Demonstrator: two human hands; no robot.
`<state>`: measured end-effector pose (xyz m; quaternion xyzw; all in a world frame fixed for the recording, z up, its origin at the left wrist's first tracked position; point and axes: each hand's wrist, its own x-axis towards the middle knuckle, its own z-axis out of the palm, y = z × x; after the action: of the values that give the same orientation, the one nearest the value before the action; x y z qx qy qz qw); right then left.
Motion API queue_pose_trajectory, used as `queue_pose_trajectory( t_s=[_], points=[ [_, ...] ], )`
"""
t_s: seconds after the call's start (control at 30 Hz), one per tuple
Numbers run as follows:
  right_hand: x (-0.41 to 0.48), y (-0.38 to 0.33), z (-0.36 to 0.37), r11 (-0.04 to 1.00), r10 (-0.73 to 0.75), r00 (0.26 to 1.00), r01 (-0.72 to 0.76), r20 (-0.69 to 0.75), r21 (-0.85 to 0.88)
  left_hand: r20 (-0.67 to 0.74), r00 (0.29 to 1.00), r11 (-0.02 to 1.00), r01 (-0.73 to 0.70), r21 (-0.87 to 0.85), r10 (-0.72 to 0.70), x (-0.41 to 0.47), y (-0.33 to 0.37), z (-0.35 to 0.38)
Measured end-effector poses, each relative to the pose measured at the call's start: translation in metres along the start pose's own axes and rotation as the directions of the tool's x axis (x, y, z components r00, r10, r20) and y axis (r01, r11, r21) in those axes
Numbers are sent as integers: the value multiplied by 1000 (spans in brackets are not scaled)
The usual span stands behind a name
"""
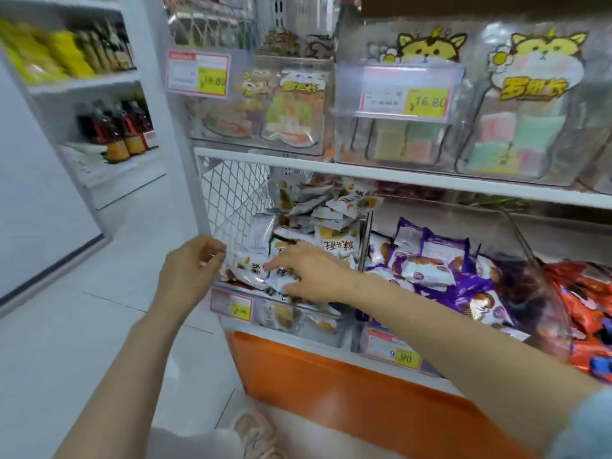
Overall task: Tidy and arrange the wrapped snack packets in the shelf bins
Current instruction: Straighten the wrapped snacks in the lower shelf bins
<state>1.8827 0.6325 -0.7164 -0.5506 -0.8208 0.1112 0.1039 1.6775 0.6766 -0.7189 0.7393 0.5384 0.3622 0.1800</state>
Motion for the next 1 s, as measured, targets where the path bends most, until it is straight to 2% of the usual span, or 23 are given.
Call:
queue_pose_trajectory(
  t_s=[0.07,0.13,0.27,0.47,0.63,0.73,0.8,0.87,0.93,1.0],
  points=[
    [21,6,9,991,-24,986,46,165,-129,5,1000,1000,15,-6,-15,2,-2,1],
    [33,11,11,980,-7,977,48,211,-192,14,1000,1000,19,-9,-19,4,-4,1],
    [49,9,12,982,48,997,-37,57,-187,4,1000,1000,13,1,-13,8,-4,1],
    [73,-5,39,978,70,998,-70,-7,-195,12,1000,999,18,37,-19,11,-2,4],
    [73,-5,27,990,129,988,-133,-82,-42,9,998,996,53,76,-54,12,-7,1],
    [61,-2,-1,962,206,962,-166,-178,218,26,998,995,57,86,-59,13,-7,1],
    [51,7,-22,937,247,929,-155,-275,314,33,998,995,55,79,-58,13,-6,2],
    [39,18,-39,954,236,906,-147,-351,261,36,998,996,51,76,-54,13,-4,3],
    [27,32,-47,984,176,915,-152,-363,95,31,998,996,50,69,-52,14,-1,4],
    [20,43,-48,981,131,972,-155,-193,-114,30,998,997,48,55,-49,14,1,4]
  ],
)
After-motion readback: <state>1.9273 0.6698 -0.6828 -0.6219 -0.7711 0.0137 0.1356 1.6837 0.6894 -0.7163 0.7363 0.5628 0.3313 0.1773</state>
